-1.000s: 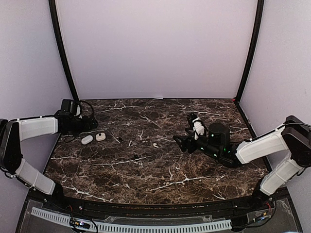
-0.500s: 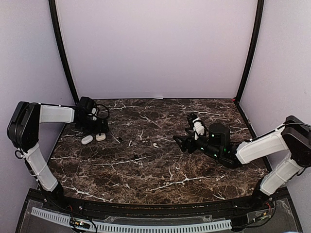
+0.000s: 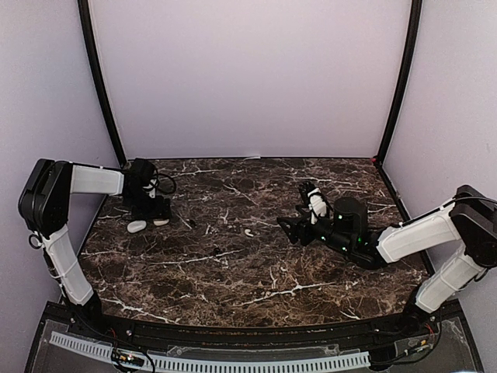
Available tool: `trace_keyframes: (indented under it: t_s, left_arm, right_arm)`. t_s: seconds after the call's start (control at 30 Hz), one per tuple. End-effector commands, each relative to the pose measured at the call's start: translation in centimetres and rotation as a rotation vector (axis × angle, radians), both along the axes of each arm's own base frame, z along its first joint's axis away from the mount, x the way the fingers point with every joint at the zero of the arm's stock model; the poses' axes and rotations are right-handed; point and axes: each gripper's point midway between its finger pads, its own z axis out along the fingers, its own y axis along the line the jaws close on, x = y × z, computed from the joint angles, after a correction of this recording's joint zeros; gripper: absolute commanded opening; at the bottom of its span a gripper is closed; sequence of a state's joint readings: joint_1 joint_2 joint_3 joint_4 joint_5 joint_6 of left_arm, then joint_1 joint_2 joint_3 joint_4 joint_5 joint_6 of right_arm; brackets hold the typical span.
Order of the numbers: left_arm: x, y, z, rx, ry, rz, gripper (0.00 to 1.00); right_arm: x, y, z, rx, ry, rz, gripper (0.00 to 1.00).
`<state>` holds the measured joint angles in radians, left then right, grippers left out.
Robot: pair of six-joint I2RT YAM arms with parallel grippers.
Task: Insert the wireless bluetooth earbuds into the charging case
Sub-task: Pick up the charging case from the center of the board.
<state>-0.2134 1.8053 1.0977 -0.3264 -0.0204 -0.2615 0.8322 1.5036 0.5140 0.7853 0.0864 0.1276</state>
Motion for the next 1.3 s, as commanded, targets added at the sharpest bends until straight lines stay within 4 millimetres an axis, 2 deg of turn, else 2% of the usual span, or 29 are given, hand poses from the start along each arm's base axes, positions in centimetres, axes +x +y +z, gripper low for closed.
trace_keyframes:
  t_s: [0.0,0.17,0.3,0.5,0.63,0.87,1.27]
  left_arm:
    - [0.0,-0.5,0.2,0.002,0.021,-0.016,0.87]
    - [-0.2,-0.9,-0.1,0.002,0.037,-0.026,0.82]
    - [-0.4,-0.9,-0.2,0.008,0.045,-0.021,0.74]
    - [-0.7,-1.5,0.7,0.009,0.032,-0.029,0.64]
    - [-1.2,-2.8,2.4,-0.024,-0.005,-0.054,0.62]
    - [-3.8,-5.8,6.1,-0.148,-0.075,-0.114,0.60]
    - [-9.2,-13.0,13.3,-0.638,-0.230,-0.253,0.55]
  right_arm:
    - [0.3,-0.2,0.7,0.009,-0.031,-0.011,0.76]
    - [0.4,-0.2,0.6,0.006,-0.028,-0.013,0.76]
    - [0.4,-0.2,0.6,0.005,-0.028,-0.011,0.76]
    - [0.4,-0.1,0.6,0.004,-0.028,-0.009,0.76]
    - [0.4,-0.2,0.6,0.005,-0.030,-0.012,0.76]
    - [0.3,-0.1,0.7,0.006,-0.030,-0.006,0.76]
    - [-0.3,-0.5,1.9,0.038,-0.063,0.002,0.76]
